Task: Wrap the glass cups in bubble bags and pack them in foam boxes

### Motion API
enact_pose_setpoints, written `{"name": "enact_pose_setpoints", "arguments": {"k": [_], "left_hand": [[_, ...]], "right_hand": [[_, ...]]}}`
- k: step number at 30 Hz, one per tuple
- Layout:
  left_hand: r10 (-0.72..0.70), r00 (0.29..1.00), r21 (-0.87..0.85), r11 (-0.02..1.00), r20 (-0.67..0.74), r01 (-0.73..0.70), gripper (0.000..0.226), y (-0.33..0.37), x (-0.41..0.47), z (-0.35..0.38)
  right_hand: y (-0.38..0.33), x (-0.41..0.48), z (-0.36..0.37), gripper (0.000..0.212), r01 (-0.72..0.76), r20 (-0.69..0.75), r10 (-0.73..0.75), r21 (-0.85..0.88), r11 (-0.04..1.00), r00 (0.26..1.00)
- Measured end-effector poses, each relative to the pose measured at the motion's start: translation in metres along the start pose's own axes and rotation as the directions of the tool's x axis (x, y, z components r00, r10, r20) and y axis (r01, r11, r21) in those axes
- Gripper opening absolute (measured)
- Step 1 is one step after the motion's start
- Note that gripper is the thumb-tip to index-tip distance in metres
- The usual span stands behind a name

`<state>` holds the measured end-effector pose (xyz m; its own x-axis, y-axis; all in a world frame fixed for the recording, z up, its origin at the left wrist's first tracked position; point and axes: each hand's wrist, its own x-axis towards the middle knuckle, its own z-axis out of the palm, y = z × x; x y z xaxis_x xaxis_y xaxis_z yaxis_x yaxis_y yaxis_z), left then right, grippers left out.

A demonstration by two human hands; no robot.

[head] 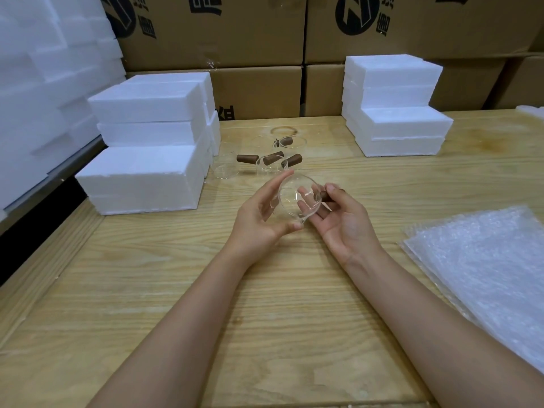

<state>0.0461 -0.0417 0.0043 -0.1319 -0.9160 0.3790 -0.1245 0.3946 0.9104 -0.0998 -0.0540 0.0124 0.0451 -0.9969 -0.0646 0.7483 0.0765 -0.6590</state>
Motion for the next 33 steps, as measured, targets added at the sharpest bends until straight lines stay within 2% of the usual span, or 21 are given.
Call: {"name": "enact_pose_setpoints", "arguments": {"k": [2,7,15,18,23,26,28,30,33], "left_hand": [[-0.007,1.000,0.050,0.999,-0.010,0.007,0.084,-0.001,0.000,0.001],[-0.093,0.996,0.149,0.985,0.003,0.091,0.081,-0.005,0.000,0.005],[-0.150,0.989,0.356,0.925,0.010,0.137,0.080,-0.011,0.001,-0.003],[-0.192,0.981,0.382,0.908,0.013,0.173,0.078,-0.013,0.001,-0.007],[-0.228,0.973,0.399,0.895,0.023,0.200,0.072,-0.015,0.000,-0.008],[-0.233,0.972,0.423,0.884,0.028,0.199,0.072,-0.015,-0.001,-0.006],[-0.246,0.969,0.416,0.882,0.006,0.221,0.072,-0.015,0.000,-0.005],[-0.260,0.965,0.398,0.883,-0.022,0.247,0.074,-0.015,0.000,-0.006],[-0.298,0.953,0.373,0.879,-0.057,0.297,0.083,-0.014,0.001,-0.007]], "right_hand": [[0.001,0.000,0.001,0.011,0.049,-0.047,-0.051,-0.047,0.998,0.998],[0.002,0.003,-0.001,0.005,0.186,-0.092,-0.242,-0.402,0.896,0.966],[0.009,0.008,-0.005,0.014,0.127,-0.059,-0.219,-0.659,0.741,0.974],[0.012,0.008,-0.006,0.016,0.150,-0.011,-0.246,-0.764,0.627,0.969],[0.011,0.006,-0.005,0.006,0.195,0.075,-0.356,-0.929,0.315,0.932],[0.010,0.003,-0.005,0.009,0.188,0.110,-0.377,-0.966,0.176,0.920],[0.004,-0.001,-0.005,0.022,0.138,0.101,-0.390,-0.988,0.068,0.915],[-0.011,-0.007,-0.001,0.029,0.128,0.109,-0.400,-0.991,0.022,0.910],[-0.052,-0.019,0.001,0.022,0.154,0.188,-0.409,-0.981,-0.116,0.893]]}}
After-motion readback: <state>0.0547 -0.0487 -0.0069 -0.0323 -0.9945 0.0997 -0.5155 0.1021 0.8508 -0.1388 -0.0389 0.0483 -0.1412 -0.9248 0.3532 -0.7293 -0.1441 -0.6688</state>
